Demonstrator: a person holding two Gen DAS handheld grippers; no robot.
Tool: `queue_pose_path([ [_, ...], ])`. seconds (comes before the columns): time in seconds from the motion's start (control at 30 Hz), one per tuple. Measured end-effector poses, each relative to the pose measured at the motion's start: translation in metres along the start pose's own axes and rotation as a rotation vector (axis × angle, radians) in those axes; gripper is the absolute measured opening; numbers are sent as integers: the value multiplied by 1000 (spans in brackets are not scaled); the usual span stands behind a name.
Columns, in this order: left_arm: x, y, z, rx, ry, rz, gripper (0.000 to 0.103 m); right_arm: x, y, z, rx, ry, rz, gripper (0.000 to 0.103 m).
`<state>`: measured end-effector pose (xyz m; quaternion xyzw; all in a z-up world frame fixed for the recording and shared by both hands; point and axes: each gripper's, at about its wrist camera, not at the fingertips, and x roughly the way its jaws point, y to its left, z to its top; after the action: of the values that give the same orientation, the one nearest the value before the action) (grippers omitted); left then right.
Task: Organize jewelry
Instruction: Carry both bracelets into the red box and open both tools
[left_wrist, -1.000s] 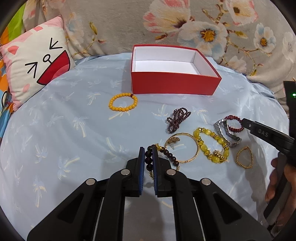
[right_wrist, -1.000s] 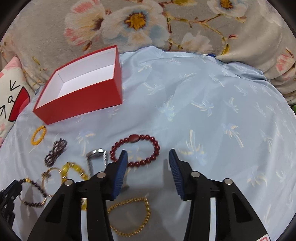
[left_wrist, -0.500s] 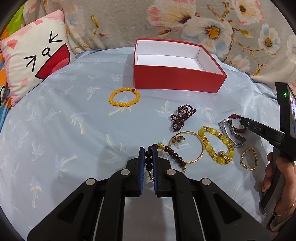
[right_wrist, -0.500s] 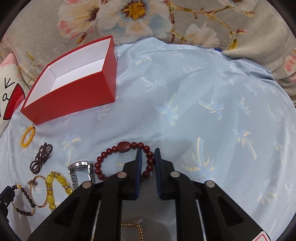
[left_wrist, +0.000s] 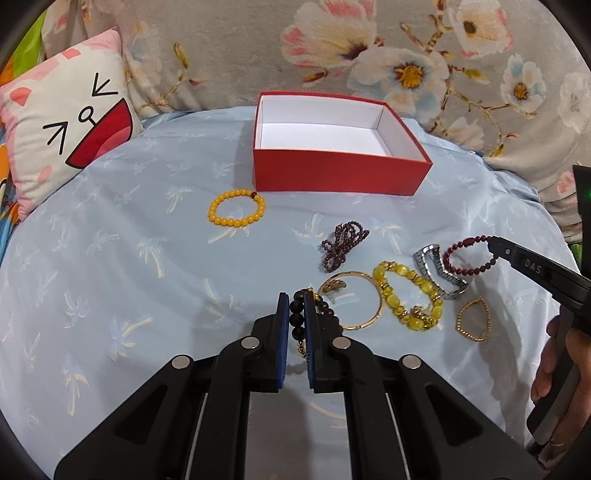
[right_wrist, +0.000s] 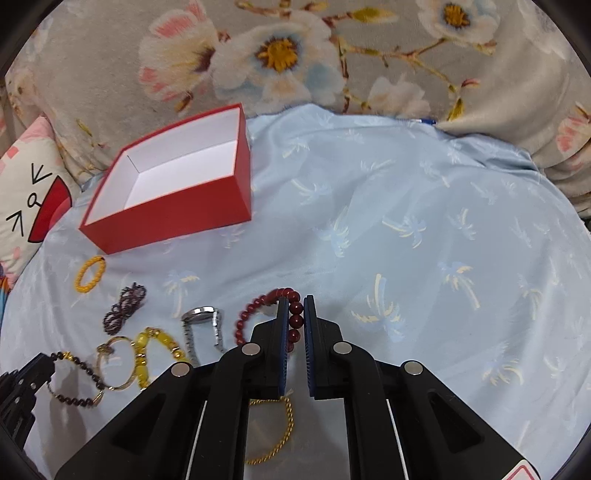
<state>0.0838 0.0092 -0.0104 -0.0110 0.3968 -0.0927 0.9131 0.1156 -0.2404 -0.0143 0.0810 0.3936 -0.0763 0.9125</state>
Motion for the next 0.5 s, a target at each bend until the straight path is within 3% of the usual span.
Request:
queue_pose_path([
  [0.27, -24, -4, 24, 7, -67, -45, 8, -45, 15, 10, -20, -69, 38, 7],
  [0.5, -31, -12, 60, 36, -132, -55, 8, -62, 37, 40, -56, -114, 104, 7],
])
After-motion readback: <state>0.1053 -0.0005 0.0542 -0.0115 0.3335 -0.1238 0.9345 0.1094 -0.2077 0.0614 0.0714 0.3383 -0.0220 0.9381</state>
